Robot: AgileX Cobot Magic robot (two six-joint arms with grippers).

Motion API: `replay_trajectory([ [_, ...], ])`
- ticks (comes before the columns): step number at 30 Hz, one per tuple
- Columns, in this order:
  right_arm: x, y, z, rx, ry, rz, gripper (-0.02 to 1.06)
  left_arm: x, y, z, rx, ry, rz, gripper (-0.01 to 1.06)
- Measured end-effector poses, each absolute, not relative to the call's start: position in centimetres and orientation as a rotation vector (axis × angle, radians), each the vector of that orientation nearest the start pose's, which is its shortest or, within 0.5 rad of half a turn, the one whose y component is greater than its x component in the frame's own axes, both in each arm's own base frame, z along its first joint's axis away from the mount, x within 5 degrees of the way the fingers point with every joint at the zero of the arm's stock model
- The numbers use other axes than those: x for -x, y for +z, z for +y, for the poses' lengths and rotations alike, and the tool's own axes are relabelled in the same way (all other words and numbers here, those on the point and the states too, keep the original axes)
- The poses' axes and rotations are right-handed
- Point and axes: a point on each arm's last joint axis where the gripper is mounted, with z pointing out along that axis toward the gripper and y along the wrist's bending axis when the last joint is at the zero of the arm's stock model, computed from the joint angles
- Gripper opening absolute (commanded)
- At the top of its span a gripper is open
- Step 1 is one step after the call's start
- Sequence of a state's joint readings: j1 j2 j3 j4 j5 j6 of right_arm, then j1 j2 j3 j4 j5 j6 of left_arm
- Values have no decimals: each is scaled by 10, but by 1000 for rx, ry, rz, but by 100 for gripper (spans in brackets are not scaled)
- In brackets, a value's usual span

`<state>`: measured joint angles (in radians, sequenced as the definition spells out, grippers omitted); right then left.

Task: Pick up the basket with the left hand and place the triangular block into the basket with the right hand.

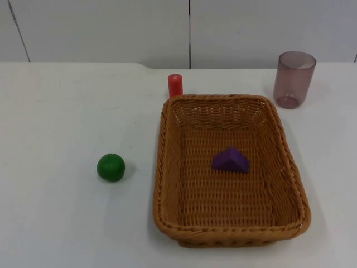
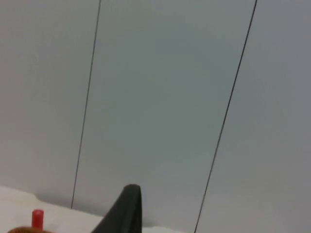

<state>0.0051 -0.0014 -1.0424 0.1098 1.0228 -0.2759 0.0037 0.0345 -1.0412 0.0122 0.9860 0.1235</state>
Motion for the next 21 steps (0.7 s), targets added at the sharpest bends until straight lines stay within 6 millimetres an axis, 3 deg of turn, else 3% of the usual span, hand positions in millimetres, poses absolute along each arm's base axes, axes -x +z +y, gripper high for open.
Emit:
replay_trajectory([
  [8,78,383,8,239,-84,1589,105,68,382,-3,-107,65,1660,105],
  [17,37,333,6,181,-26,1837,105,32,328,-4,-103,20,1879,105],
  [21,29,319,6,183,-19,1906,105,27,323,-8,-120,-34,1868,105],
])
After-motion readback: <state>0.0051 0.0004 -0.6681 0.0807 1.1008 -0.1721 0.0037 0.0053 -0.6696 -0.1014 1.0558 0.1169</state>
